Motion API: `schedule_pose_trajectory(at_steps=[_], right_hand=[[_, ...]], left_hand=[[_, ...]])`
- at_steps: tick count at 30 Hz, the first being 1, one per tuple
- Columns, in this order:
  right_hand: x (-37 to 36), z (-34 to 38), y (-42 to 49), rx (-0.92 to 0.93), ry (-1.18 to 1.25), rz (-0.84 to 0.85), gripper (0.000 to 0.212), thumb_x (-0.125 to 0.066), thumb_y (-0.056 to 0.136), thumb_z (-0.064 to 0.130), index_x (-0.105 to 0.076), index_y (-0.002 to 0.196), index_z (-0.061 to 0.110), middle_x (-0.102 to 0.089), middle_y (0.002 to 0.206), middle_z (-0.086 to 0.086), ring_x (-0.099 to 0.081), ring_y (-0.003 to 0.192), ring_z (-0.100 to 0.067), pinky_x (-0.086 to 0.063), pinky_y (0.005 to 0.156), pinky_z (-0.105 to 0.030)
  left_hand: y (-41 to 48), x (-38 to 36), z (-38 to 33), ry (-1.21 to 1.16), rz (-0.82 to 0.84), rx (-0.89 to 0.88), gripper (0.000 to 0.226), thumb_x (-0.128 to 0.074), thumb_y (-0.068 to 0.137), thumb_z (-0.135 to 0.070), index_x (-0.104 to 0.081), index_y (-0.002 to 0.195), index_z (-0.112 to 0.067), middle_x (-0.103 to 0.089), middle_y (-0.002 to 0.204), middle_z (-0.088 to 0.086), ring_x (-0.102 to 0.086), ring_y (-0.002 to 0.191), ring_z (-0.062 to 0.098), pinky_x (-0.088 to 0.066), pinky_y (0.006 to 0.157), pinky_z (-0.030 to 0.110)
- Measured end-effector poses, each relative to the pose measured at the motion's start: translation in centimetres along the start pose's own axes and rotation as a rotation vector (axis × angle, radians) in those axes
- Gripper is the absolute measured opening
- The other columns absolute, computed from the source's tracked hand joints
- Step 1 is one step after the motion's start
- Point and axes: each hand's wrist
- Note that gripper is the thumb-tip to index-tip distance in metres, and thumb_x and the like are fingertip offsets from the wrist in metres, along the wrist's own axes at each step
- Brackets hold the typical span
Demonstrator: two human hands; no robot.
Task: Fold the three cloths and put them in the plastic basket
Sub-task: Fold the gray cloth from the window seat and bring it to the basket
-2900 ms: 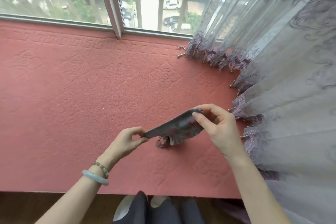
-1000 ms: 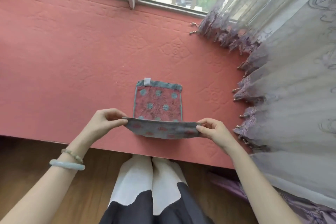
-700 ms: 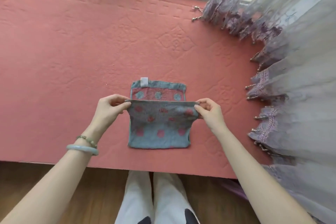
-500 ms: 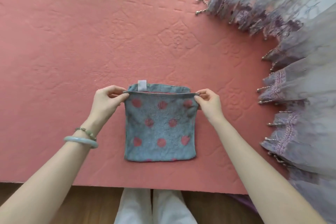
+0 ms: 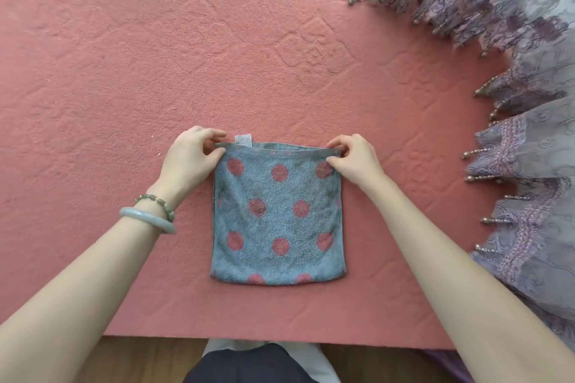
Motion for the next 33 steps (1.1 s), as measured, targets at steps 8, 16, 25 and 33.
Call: schedule_pose_trajectory(at_steps=[8,16,25,33], right_hand=[[1.8,0.9,0.0,-0.005,0.005,0.116,0.018,-0.075,0.069,0.014,-0.061,0.069,0.025,-0.066,0.079,0.000,-0.058,0.077,-0.014,-0.038,0.067,-0.023],[3.6,0.3,-2.6,0.014,0.190,0.109,0.022,-0.076,0.070,0.008,-0.071,0.083,0.024,-0.072,0.083,-0.005,-0.064,0.080,-0.019,-0.050,0.084,-0.035],[3.5,-0.8,-9.3,0.034,0.236,0.137,0.026,-0.078,0.067,0.003,-0.068,0.067,0.027,-0.067,0.068,0.008,-0.061,0.067,-0.009,-0.047,0.069,-0.020],[0.0,-4.5,-16.1,0.311,-0.041,0.140,0.025,-0.067,0.064,-0.011,-0.072,0.073,0.012,-0.068,0.078,-0.004,-0.057,0.077,-0.025,-0.042,0.075,-0.024]], left_hand=[[0.3,1.0,-0.8,0.065,0.130,-0.035,0.011,-0.072,0.075,-0.012,-0.063,0.077,-0.017,-0.060,0.082,0.003,-0.055,0.079,0.022,-0.046,0.078,0.034],[-1.5,3.4,-1.7,-0.181,0.147,0.039,0.019,-0.073,0.074,-0.009,-0.069,0.081,-0.027,-0.069,0.075,-0.005,-0.059,0.066,0.009,-0.047,0.065,0.017],[-8.8,5.4,-2.7,-0.203,0.221,-0.052,0.021,-0.081,0.069,-0.007,-0.072,0.074,-0.025,-0.070,0.079,0.005,-0.061,0.070,0.020,-0.049,0.065,0.029],[-17.8,1.4,-0.4,0.021,0.215,-0.297,0.018,-0.084,0.065,-0.003,-0.075,0.074,-0.015,-0.066,0.078,-0.007,-0.057,0.076,0.019,-0.045,0.072,0.025]])
Point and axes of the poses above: each hand's wrist, its own y-axis towards the middle knuckle, its own x-axis out of the back of the hand, z = x × y
